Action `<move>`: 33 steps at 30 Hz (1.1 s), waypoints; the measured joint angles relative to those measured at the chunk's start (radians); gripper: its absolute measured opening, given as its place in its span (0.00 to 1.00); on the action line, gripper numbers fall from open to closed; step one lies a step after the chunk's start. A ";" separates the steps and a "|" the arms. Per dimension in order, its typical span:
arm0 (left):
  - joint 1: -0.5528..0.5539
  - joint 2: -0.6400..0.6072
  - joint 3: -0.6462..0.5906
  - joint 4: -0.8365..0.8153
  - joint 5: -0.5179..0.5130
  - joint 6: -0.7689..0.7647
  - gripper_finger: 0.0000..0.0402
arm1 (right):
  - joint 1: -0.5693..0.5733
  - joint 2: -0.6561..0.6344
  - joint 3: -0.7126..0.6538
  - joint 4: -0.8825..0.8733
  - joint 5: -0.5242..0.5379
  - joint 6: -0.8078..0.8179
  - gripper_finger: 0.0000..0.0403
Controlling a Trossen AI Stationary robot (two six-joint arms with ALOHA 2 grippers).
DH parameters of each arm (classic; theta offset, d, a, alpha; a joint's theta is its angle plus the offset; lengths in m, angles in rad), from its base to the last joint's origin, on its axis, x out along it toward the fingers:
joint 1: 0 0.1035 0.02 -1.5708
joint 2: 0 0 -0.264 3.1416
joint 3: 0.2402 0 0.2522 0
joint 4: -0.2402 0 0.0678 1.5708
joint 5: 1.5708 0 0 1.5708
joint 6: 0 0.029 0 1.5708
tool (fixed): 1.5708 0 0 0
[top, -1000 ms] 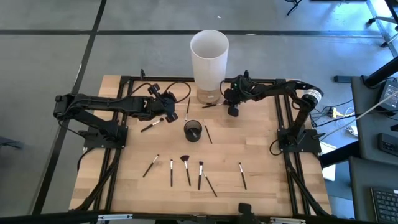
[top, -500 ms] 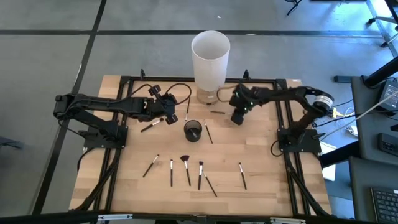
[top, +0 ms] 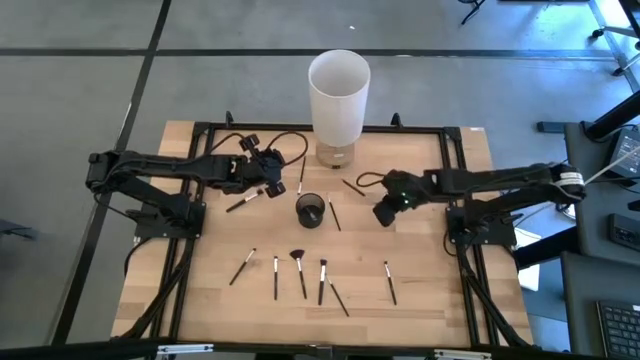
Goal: Put items in baskets/containers
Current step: Put the black eyeshadow brush into the black pen holder
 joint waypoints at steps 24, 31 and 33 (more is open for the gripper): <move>-0.318 0.069 -0.125 0.583 0.189 0.810 0.20 | 0.039 0.298 0.301 0.098 -0.346 0.200 0.03; -0.311 0.171 -0.128 0.701 0.272 0.874 0.35 | 0.026 0.289 0.345 0.155 -0.397 0.149 0.01; -0.301 0.194 -0.128 0.714 0.272 0.874 0.38 | 0.018 0.287 0.362 0.140 -0.394 0.134 0.01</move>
